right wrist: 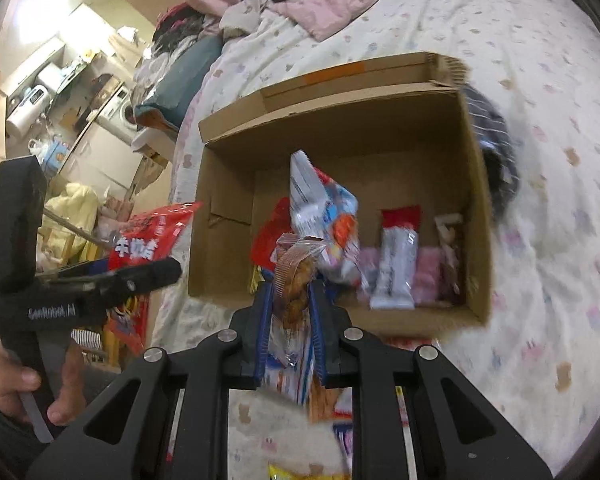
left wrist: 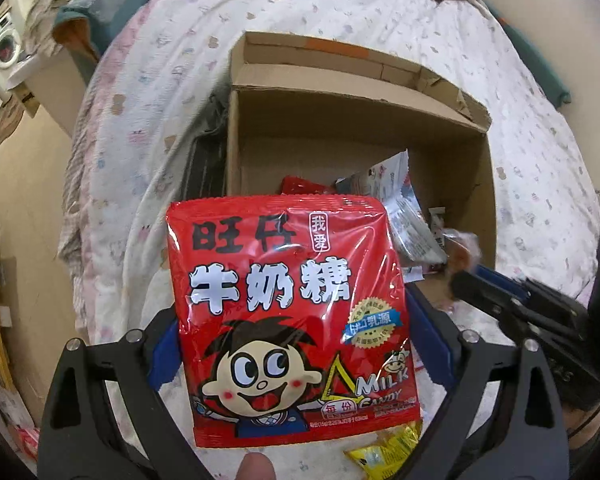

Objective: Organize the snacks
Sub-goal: 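Carry both packets into the box and open both tools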

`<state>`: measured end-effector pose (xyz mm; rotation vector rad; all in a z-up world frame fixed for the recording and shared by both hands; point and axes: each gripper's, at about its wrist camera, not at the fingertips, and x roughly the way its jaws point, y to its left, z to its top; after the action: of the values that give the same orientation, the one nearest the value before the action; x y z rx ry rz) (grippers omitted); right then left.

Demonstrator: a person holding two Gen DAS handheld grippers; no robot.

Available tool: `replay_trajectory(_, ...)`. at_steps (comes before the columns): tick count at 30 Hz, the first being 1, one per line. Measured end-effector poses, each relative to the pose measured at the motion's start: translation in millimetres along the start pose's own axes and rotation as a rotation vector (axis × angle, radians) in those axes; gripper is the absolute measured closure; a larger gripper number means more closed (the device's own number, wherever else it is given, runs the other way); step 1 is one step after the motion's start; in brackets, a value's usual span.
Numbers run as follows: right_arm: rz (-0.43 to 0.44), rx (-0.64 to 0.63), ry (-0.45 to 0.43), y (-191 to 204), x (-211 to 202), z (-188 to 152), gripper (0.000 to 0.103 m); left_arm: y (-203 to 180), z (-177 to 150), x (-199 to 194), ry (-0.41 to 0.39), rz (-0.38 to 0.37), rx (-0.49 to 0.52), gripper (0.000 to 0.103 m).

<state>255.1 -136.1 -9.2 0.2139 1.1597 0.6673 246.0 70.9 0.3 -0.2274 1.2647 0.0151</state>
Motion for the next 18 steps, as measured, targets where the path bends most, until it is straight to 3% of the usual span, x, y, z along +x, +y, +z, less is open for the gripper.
replay_trajectory(8, -0.039, -0.045, 0.062, -3, 49, 20, 0.084, -7, 18, 25, 0.011, 0.001, 0.028, 0.01)
replay_trajectory(18, -0.145, 0.094, 0.003, -73, 40, 33, 0.084, -28, 32, 58, 0.046, 0.016, 0.067, 0.01)
